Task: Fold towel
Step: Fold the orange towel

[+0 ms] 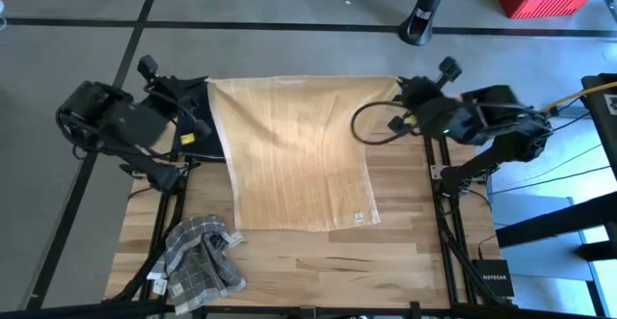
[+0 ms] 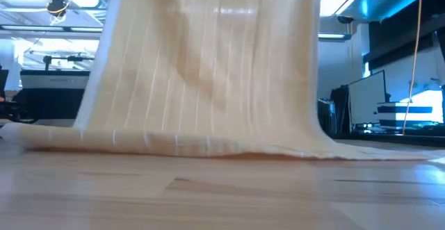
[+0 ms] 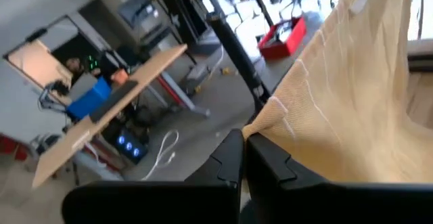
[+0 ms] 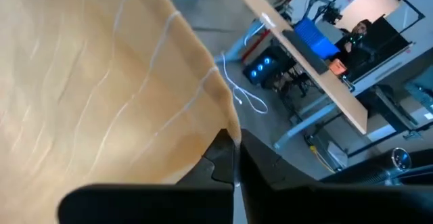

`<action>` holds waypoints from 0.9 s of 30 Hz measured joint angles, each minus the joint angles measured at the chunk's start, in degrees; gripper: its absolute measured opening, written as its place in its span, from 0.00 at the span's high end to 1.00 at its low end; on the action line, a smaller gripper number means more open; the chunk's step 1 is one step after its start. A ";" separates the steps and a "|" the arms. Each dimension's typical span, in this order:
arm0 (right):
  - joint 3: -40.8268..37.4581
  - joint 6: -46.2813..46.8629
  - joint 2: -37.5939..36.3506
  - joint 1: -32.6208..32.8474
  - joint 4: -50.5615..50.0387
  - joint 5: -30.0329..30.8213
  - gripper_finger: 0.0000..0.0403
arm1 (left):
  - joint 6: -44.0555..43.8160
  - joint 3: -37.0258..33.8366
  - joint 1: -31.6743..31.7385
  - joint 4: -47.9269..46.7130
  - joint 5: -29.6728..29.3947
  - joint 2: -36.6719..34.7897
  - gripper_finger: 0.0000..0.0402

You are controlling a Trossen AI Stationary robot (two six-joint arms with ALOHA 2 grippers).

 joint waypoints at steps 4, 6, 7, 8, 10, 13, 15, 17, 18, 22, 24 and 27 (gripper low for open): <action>-6.80 1.31 -0.83 -0.29 -0.03 -1.15 0.99 | -6.61 -1.96 -0.08 -3.22 0.18 0.41 0.99; -10.83 2.81 -2.10 -0.28 -0.07 -1.18 0.98 | -7.12 -3.84 -0.65 -3.11 0.35 0.26 0.99; -12.93 4.01 -2.93 -0.28 0.02 -1.21 0.98 | -7.88 -4.94 -0.69 -3.58 0.36 0.11 0.99; -15.04 5.18 -4.02 -0.28 -0.02 -1.49 0.98 | -8.64 -6.22 -0.57 -3.52 0.37 0.00 0.99; -19.31 6.94 -6.44 -0.20 0.66 -3.13 0.98 | -10.15 -9.10 -0.05 -3.56 0.53 -0.31 0.99; -25.93 8.50 -10.21 -0.15 4.38 -5.70 0.99 | -12.84 -13.21 0.11 -3.60 1.49 -0.31 0.99; -30.01 8.57 -12.51 -0.18 8.23 -8.07 0.98 | -15.29 -15.62 0.03 -3.55 2.30 -0.31 0.99; -34.10 8.44 -14.43 -0.18 11.66 -11.07 0.98 | -17.58 -18.23 -0.30 -3.58 4.61 -0.40 0.99; -36.05 8.36 -15.23 -0.18 13.52 -12.55 0.98 | -18.83 -19.48 -0.61 -3.60 6.10 -0.40 0.99; -43.51 8.18 -16.85 -0.18 18.44 -17.51 0.99 | -23.56 -24.71 -1.73 -3.58 10.97 -0.35 0.99; -46.81 8.31 -17.25 -0.18 20.52 -18.59 0.99 | -25.26 -27.32 -2.07 -3.58 12.68 -0.37 0.99; -51.31 8.54 -17.29 -0.18 23.53 -19.11 0.98 | -28.04 -31.21 -2.05 -3.57 14.31 -0.35 0.99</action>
